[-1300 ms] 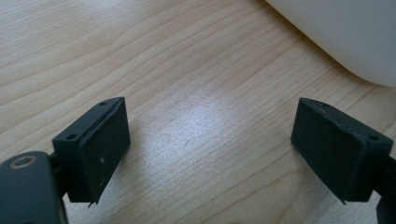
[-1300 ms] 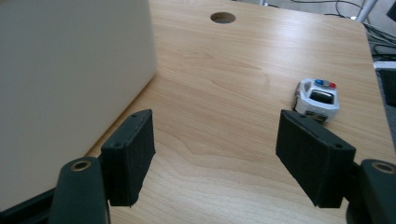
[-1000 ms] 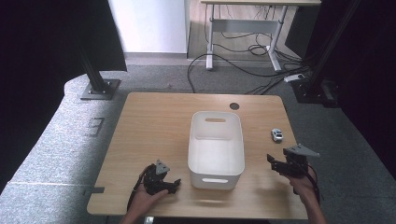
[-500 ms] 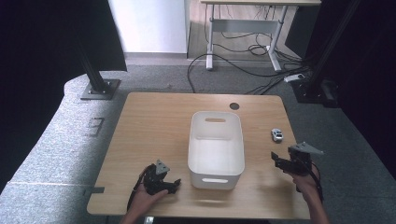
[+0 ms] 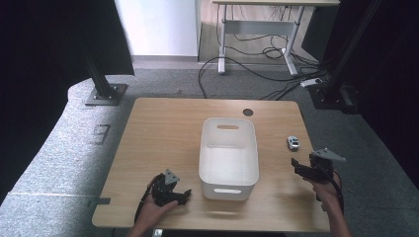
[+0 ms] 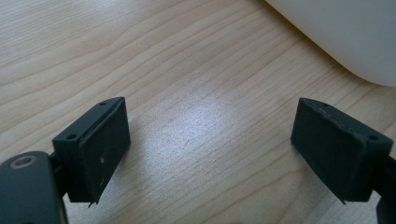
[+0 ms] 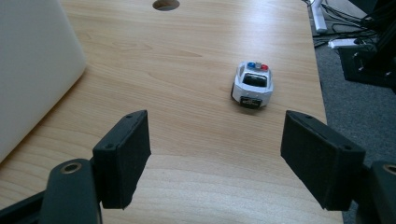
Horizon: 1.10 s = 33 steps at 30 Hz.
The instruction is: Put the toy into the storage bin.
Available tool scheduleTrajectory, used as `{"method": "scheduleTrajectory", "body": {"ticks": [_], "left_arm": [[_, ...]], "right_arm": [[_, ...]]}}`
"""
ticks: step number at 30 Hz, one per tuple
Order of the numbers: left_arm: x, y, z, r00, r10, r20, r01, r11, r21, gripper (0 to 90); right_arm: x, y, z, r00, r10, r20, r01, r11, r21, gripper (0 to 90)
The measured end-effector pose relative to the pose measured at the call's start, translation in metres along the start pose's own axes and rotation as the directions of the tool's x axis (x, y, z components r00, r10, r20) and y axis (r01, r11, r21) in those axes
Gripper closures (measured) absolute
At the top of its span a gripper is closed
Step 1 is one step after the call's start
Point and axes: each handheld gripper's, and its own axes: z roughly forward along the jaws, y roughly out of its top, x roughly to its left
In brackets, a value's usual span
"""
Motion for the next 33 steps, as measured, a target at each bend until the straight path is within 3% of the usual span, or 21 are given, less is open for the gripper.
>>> {"method": "scheduleTrajectory", "body": {"ticks": [12, 33], "left_arm": [[0.0, 0.0, 0.0001, 1.0, 0.0, 0.0, 0.0, 1.0, 0.0, 11.9], [0.0, 0.0001, 0.0001, 1.0, 0.0, 0.0, 0.0, 1.0, 0.0, 11.9]], "right_arm": [[-0.0032, -0.001, 0.0069, 0.9972, -0.061, 0.042, 0.061, 0.998, -0.002, 24.5], [-0.0068, 0.0026, 0.0097, 0.9981, -0.055, 0.029, 0.055, 0.998, 0.0, 24.2]]}}
